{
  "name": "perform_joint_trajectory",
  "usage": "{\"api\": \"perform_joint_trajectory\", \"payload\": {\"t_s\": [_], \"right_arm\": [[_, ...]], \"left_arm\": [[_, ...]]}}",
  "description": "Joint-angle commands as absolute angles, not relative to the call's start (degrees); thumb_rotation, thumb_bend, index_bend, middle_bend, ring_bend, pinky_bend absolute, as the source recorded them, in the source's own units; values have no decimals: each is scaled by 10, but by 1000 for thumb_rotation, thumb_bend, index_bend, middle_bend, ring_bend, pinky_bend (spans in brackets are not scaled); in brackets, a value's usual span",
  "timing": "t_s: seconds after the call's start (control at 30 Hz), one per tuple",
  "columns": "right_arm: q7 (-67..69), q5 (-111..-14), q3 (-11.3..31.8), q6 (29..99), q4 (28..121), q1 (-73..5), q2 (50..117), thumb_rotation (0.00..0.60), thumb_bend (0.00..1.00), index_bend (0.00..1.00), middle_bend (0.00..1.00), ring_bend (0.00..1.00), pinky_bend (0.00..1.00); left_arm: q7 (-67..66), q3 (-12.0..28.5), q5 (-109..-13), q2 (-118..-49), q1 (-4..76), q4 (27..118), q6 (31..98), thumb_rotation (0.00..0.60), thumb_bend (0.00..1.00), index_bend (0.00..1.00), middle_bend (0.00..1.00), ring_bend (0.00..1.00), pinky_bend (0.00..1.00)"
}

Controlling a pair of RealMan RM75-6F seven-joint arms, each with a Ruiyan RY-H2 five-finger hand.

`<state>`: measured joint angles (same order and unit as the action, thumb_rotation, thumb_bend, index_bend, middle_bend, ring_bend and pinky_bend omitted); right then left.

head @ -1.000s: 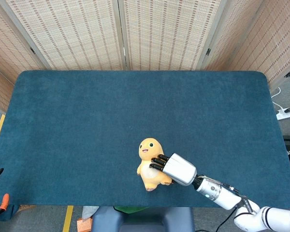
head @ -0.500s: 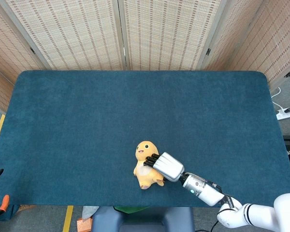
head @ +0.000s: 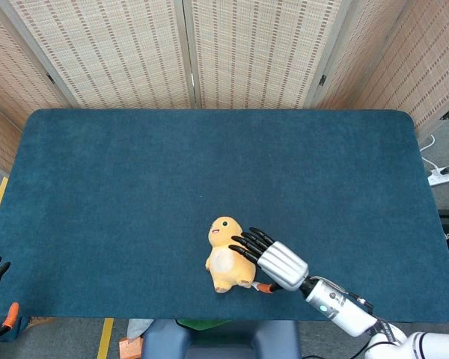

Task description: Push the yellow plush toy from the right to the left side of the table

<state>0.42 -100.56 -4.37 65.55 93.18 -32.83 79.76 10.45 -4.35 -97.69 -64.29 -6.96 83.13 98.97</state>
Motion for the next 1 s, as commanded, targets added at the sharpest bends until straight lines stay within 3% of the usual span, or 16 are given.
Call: {"api": "perform_joint_trajectory", "payload": {"t_s": [0.03, 0.23, 0.4, 0.73, 1.0], "right_arm": [[46, -1062, -109, 771, 953, -257, 721, 600, 64, 0, 0, 0, 0], [87, -1075, -165, 970, 855, -109, 683, 600, 64, 0, 0, 0, 0], [178, -1038, -172, 1044, 749, -30, 696, 600, 64, 0, 0, 0, 0], [333, -968, -136, 1073, 614, 39, 714, 600, 66, 0, 0, 0, 0], [413, -952, -117, 1051, 550, 55, 728, 600, 71, 0, 0, 0, 0]], "left_arm": [[134, -51, -1016, -654, -64, 809, 1011, 600, 411, 0, 0, 0, 179], [118, -57, -1105, -676, -11, 813, 994, 600, 331, 0, 0, 0, 219], [21, -62, -1176, -672, 55, 906, 901, 600, 316, 0, 0, 0, 218], [-127, 3, -1118, -764, 185, 1036, 658, 600, 273, 0, 0, 0, 206], [-240, 69, -1033, -888, 262, 1021, 548, 600, 250, 0, 0, 0, 143]]}}
